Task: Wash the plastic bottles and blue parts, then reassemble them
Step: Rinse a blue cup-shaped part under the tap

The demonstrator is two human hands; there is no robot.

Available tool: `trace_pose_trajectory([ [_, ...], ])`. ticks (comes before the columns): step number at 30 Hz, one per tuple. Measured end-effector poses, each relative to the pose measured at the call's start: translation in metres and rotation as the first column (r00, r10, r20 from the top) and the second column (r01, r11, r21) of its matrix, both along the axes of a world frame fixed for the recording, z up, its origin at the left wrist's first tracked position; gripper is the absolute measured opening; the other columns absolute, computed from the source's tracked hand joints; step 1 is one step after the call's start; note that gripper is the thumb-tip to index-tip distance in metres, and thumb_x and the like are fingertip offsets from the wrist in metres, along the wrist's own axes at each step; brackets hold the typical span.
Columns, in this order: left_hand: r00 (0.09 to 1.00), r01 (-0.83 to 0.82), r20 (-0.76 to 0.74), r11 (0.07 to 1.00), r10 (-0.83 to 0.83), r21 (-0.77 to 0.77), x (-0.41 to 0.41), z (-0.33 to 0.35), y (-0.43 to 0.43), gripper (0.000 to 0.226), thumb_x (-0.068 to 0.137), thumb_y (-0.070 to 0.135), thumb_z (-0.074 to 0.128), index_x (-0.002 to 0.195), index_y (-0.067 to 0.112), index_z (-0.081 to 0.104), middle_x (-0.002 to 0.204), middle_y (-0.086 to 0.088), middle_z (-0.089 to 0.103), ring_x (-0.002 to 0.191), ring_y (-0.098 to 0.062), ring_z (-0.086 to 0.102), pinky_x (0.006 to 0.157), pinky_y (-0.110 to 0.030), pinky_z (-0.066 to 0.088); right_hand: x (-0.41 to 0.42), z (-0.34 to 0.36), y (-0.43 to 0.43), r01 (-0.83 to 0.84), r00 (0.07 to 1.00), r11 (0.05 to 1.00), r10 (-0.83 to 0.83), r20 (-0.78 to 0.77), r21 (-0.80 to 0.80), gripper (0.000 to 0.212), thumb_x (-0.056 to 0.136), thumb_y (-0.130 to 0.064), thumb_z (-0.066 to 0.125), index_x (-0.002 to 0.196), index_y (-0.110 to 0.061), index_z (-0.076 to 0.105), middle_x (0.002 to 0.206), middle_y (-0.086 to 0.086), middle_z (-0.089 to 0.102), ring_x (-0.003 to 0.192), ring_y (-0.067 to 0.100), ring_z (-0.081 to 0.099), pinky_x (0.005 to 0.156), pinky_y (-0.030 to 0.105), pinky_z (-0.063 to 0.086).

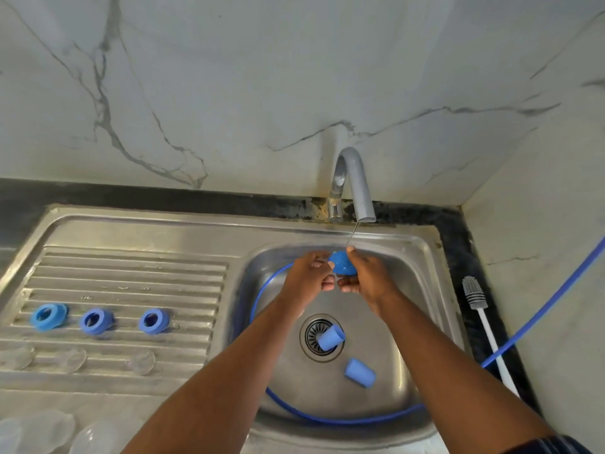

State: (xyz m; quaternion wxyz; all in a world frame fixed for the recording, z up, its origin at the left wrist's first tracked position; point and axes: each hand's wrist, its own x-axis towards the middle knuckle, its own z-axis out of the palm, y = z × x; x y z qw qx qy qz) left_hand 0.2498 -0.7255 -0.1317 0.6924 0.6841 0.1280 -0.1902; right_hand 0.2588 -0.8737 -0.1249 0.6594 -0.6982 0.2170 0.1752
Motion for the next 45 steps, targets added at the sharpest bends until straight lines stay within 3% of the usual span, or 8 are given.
trace_pose_trajectory([
  [6,1.000,0.010,0.000,0.990,-0.010,-0.143,0.003,0.016,-0.013,0.023,0.101,0.014,0.061,0.118,0.000,0.066,0.104,-0.016,0.072,0.088,-0.016,0.074,0.071,-0.023,0.060,-0.015,0.017,-0.014,0.202,0.979,0.910,-0.195,-0.056,0.362,0.012,0.099,-0.011,0.060,0.108,-0.005,0.066,0.102,0.016,0.071,0.088,0.023,0.071,0.069,0.029,0.060],
  [11,0.992,0.004,-0.121,0.979,-0.030,-0.204,0.014,0.023,-0.012,0.027,0.102,0.023,0.060,0.121,0.004,0.066,0.113,-0.019,0.071,0.100,-0.027,0.073,0.087,-0.038,0.061,-0.017,0.023,-0.012,0.110,0.982,0.918,-0.159,0.100,0.380,0.041,0.086,0.018,0.060,0.119,-0.006,0.062,0.117,0.018,0.066,0.107,0.032,0.068,0.091,0.037,0.058],
  [17,1.000,-0.030,0.000,0.981,0.030,-0.191,0.016,0.027,0.004,0.025,0.090,0.007,0.075,0.114,0.009,0.071,0.112,-0.015,0.073,0.101,-0.027,0.074,0.086,-0.039,0.062,-0.015,0.031,0.001,0.054,0.994,0.948,-0.079,0.069,0.315,0.037,0.090,0.013,0.056,0.120,-0.008,0.063,0.120,0.018,0.068,0.107,0.027,0.070,0.087,0.032,0.058],
  [24,0.997,0.047,0.066,0.986,-0.037,-0.163,0.012,0.017,0.022,0.029,0.086,0.001,0.076,0.111,0.016,0.073,0.113,-0.010,0.073,0.105,-0.026,0.073,0.095,-0.047,0.058,-0.021,0.028,0.009,0.030,0.999,0.939,-0.034,0.007,0.342,0.031,0.101,-0.029,0.060,0.122,-0.006,0.064,0.107,0.020,0.070,0.081,0.027,0.068,0.063,0.030,0.057],
  [27,0.998,0.059,0.017,0.974,-0.057,-0.219,0.009,0.017,0.025,0.022,0.094,0.012,0.070,0.116,0.014,0.072,0.115,-0.009,0.074,0.108,-0.023,0.072,0.096,-0.040,0.057,-0.022,0.026,0.008,0.032,0.994,0.968,-0.056,0.091,0.248,0.023,0.098,-0.017,0.064,0.120,-0.010,0.065,0.115,0.021,0.069,0.086,0.028,0.070,0.072,0.034,0.060],
  [33,0.994,0.039,-0.086,0.974,-0.060,-0.223,0.011,0.023,0.018,0.031,0.100,0.023,0.063,0.124,0.005,0.066,0.110,-0.014,0.075,0.103,-0.023,0.074,0.088,-0.034,0.061,-0.021,0.024,0.011,-0.007,0.964,0.984,0.053,0.261,-0.175,0.048,0.077,-0.011,0.084,0.117,-0.026,0.063,0.108,-0.004,0.072,0.099,0.011,0.070,0.086,0.030,0.059],
  [37,0.970,0.025,-0.222,0.953,-0.096,-0.302,0.006,0.022,0.016,0.028,0.106,0.025,0.051,0.120,0.004,0.064,0.111,-0.022,0.073,0.104,-0.033,0.072,0.084,-0.038,0.062,-0.023,0.026,0.009,-0.074,0.947,0.945,0.167,0.275,-0.317,0.049,0.076,-0.010,0.084,0.118,-0.026,0.064,0.104,-0.012,0.070,0.096,0.004,0.067,0.083,0.019,0.054],
  [45,0.983,-0.037,-0.184,0.995,0.020,-0.089,0.008,0.011,0.024,0.024,0.104,0.026,0.054,0.119,0.014,0.068,0.110,-0.005,0.075,0.104,-0.021,0.071,0.077,-0.032,0.059,-0.030,0.031,0.004,-0.055,0.940,0.880,0.206,0.274,-0.472,0.050,0.077,-0.013,0.085,0.118,-0.027,0.060,0.103,-0.015,0.065,0.091,-0.004,0.061,0.069,0.005,0.045],
])
